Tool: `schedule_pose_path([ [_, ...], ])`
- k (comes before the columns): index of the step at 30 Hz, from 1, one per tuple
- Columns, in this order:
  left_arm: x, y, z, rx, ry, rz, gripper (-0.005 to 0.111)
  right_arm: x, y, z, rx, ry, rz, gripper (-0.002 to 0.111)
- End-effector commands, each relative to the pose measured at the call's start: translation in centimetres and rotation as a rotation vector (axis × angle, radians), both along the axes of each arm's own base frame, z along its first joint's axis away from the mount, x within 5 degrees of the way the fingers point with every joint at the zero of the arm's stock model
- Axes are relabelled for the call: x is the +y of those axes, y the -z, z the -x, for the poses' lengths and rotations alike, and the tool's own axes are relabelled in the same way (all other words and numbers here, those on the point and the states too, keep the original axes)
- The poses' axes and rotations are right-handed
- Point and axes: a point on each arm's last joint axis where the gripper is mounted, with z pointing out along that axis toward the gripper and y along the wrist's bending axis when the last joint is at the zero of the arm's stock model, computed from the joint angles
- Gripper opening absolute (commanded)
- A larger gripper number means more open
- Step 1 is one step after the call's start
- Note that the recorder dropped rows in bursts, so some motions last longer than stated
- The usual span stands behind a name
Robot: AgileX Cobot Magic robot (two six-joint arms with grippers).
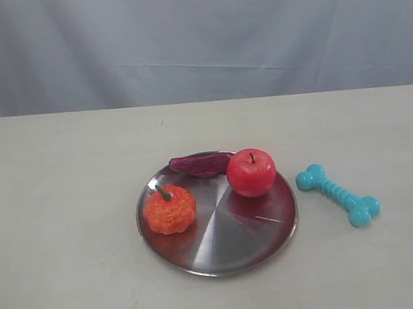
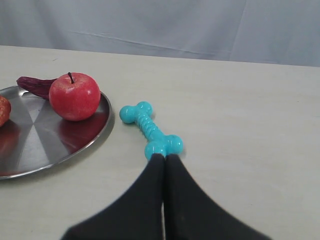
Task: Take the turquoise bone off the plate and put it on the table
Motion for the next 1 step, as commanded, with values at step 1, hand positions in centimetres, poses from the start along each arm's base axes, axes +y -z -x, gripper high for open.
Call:
schedule_pose_path([
  [1, -0.03, 0.04, -0.01, -0.003, 0.005, -0.001, 0.0, -0.02, 0.01, 0.02, -0.005, 0.002, 0.009, -0.001],
])
